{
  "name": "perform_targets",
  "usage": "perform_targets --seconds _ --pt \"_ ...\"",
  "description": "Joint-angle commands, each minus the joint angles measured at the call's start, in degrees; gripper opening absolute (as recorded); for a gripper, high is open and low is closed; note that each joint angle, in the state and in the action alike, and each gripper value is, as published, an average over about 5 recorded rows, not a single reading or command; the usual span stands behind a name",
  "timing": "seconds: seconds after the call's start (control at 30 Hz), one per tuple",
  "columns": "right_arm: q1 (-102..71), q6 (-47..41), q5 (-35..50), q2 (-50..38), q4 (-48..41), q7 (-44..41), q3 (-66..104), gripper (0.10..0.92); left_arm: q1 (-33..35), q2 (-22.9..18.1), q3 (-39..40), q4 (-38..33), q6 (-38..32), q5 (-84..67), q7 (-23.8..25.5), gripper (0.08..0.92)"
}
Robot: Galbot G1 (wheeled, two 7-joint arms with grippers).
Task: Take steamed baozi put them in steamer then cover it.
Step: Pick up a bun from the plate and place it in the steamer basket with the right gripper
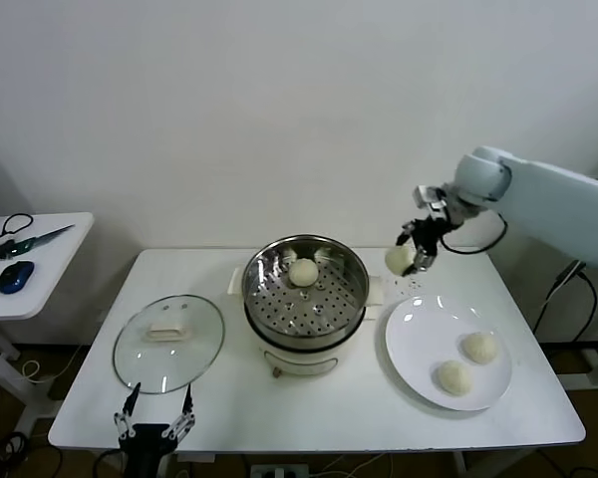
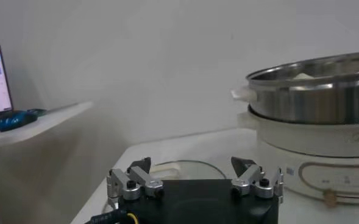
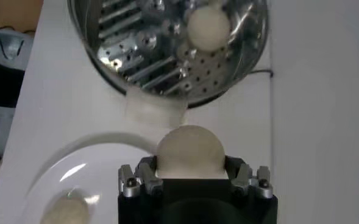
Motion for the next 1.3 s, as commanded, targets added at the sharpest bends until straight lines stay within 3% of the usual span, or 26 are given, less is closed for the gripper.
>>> perform_targets --seconds 0.03,0.43,1.3 --pt "8.2 -1.5 9.1 11.0 0.0 1.6 -5.4 0.713 -0.2 0.1 0.4 0.0 0.1 0.6 -0.1 0.823" --pt "0.2 -4.8 12.3 25.0 -3.9 5.5 -4.8 0.712 0.7 0.3 0.5 0.0 -0.4 0.8 -0.1 0.823" --pt "-11.1 -4.9 6.6 28.7 -9.1 8.2 -4.4 0.721 0.9 0.4 -0.8 0.6 -1.1 0.5 -0.3 0.823"
